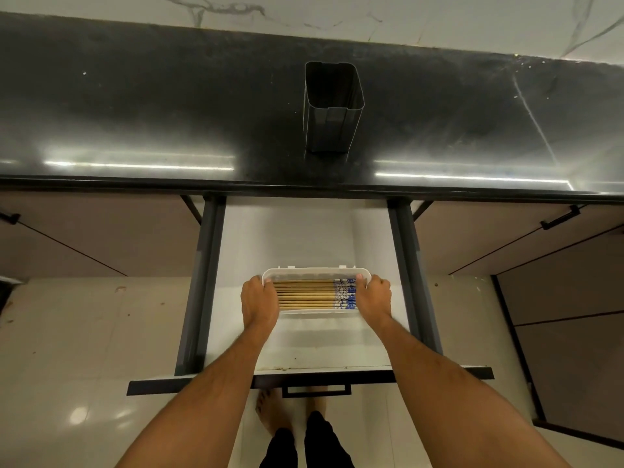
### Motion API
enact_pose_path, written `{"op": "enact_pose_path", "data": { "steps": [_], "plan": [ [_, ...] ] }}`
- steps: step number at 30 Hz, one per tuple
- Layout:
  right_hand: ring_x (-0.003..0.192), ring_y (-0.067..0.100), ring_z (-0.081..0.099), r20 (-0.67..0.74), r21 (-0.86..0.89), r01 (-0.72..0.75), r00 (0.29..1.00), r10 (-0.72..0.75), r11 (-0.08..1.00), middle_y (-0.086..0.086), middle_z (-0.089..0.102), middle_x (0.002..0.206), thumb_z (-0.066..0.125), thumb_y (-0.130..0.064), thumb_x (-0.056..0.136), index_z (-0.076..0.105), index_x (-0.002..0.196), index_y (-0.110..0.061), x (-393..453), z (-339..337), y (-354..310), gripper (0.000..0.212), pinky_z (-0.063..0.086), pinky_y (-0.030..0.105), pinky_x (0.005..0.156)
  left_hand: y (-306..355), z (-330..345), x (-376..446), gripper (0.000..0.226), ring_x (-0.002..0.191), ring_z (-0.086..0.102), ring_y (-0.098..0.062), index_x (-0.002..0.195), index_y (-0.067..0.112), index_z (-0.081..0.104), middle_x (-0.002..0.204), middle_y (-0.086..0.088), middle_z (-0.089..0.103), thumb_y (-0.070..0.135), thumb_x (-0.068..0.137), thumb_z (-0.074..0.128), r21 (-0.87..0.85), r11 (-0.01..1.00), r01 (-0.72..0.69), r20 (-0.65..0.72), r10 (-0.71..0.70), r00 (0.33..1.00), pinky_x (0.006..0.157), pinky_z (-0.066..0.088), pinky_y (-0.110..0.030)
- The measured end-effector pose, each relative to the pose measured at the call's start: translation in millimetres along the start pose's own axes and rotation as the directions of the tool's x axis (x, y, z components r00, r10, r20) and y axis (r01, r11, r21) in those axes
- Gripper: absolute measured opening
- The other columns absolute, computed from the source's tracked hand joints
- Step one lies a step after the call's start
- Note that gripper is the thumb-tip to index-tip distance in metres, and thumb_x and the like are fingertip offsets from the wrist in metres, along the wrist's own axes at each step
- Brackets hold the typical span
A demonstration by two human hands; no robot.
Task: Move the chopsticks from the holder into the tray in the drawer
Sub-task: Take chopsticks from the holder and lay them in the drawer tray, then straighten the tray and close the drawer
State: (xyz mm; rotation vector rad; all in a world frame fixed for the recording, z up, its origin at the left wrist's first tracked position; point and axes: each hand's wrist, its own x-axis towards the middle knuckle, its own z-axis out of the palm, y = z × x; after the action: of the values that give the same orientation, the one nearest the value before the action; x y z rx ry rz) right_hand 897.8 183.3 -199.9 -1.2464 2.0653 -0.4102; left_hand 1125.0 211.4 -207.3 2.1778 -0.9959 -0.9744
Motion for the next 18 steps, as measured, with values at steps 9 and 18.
{"op": "enact_pose_path", "data": {
  "steps": [9, 18],
  "plan": [
    [0.114, 0.015, 0.049, 0.004, -0.245, 0.332, 0.94, -0.342, 0.911, 0.004, 0.05, 0.129, 0.049, -0.039, 0.104, 0.044, 0.131, -0.015, -39, -21, -5, 0.036, 0.053, 0.034, 0.099, 4, -22, -35, 0.033, 0.114, 0.056, -0.022, 0.128, 0.013, 0.052, 0.123, -0.006, 0.06, 0.033, 0.102, 0.046, 0.484, 0.748, -0.455, -0.007, 0.523, 0.852, 0.111, 0.043, -0.041],
    [0.123, 0.025, 0.047, 0.047, -0.46, 0.581, 0.771, -0.635, 0.672, 0.01, 0.047, 0.138, 0.047, -0.038, 0.104, 0.036, 0.144, -0.007, -95, -42, 17, 0.052, 0.044, 0.036, 0.108, 0, -35, -114, 0.04, 0.12, 0.051, -0.024, 0.132, 0.011, 0.049, 0.127, -0.008, 0.057, 0.032, 0.099, 0.039, 0.651, 0.571, -0.499, 0.038, 0.632, 0.774, 0.117, 0.034, -0.042]
  ]
}}
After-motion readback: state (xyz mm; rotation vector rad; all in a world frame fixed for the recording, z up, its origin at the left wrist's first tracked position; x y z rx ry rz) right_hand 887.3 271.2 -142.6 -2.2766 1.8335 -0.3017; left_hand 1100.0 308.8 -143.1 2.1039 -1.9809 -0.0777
